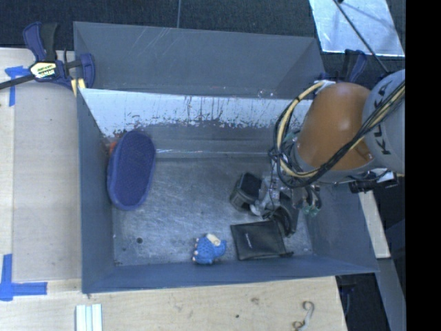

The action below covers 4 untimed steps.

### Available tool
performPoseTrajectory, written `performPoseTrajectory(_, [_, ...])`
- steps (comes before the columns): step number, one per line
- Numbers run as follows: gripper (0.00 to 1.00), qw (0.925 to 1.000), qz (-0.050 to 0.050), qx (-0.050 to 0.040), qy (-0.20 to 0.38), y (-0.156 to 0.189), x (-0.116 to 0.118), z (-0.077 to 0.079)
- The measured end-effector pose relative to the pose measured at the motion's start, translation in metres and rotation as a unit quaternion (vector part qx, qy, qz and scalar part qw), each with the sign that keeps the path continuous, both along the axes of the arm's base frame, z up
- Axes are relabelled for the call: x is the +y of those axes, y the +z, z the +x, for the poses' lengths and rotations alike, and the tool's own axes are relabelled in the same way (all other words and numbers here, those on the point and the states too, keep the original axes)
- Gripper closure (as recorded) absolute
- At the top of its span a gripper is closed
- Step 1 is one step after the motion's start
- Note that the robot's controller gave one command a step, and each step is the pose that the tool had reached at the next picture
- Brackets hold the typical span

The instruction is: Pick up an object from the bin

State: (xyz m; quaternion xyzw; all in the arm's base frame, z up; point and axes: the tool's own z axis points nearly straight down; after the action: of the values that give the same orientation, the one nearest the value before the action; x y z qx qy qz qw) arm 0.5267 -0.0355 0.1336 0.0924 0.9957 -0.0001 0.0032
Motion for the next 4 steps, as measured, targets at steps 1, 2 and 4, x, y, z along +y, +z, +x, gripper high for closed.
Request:
performPoseTrajectory(1, [0.0,1.0,0.0,0.002,0.0,-0.003,0.0,-0.001])
performPoseTrajectory(2, [0.0,1.0,0.001,0.0035,-0.008,-0.068,-0.018,0.054])
performPoseTrajectory(4, [1.0,0.9996,0.0,0.0006,-0.028,0.008,-0.032,0.064])
